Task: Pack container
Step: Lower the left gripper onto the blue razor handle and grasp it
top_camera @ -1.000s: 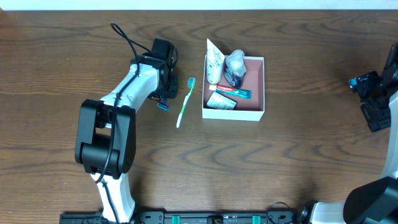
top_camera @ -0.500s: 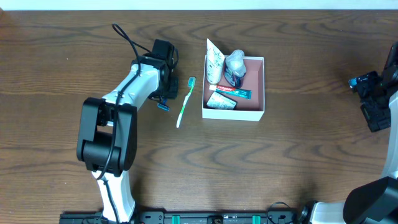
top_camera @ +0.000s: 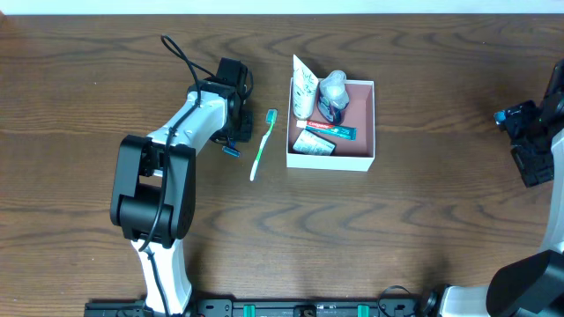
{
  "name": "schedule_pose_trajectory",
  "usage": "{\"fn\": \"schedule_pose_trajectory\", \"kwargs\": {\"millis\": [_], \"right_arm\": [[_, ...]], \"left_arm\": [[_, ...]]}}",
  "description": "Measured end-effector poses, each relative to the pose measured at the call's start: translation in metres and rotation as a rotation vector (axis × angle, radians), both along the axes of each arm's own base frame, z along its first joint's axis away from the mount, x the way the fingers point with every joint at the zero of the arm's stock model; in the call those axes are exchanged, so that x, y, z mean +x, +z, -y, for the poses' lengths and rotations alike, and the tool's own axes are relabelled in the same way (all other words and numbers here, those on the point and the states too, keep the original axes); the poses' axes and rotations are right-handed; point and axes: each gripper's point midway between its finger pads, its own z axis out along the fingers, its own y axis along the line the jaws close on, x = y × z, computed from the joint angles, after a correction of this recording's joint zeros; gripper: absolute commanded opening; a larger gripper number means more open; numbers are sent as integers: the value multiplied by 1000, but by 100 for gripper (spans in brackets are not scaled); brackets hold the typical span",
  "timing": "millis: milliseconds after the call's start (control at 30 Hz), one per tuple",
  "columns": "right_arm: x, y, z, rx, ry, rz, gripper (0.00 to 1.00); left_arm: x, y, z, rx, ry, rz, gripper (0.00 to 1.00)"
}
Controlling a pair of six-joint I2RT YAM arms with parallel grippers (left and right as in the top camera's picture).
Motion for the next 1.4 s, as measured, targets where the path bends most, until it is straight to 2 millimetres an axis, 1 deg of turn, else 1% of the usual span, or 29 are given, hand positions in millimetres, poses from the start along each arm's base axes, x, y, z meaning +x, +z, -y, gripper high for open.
{"fn": "schedule_pose_trajectory", "kwargs": {"millis": [367,433,600,700,833,967,1067,1100,1333,1400], "right_arm": [[0,0,0,0,0,0,99],[0,0,0,0,0,0,99],[0,0,0,0,0,0,99],[0,0,0,0,0,0,99],[0,0,0,0,0,0,99],[0,0,0,0,0,0,99],[0,0,0,0,0,0,99],[0,0,0,0,0,0,99],[0,0,0,0,0,0,99],[0,0,0,0,0,0,99]], "left_arm": [[-3,-3,-1,2,0,-10,43],[-4,-3,-1,3,0,-12,38],[-4,-4,-1,3,-1,-13,36],[-4,-3,-1,3,1,-9,27],[2,-3,0,-2,-3,12,27],[4,-2,1,-4,-3,22,24],[5,-2,1,-7,-2,29,19],[5,-2,1,-7,-3,29,15],[5,-2,1,-6,-3,28,15],[5,-2,1,-6,-3,28,13]]}}
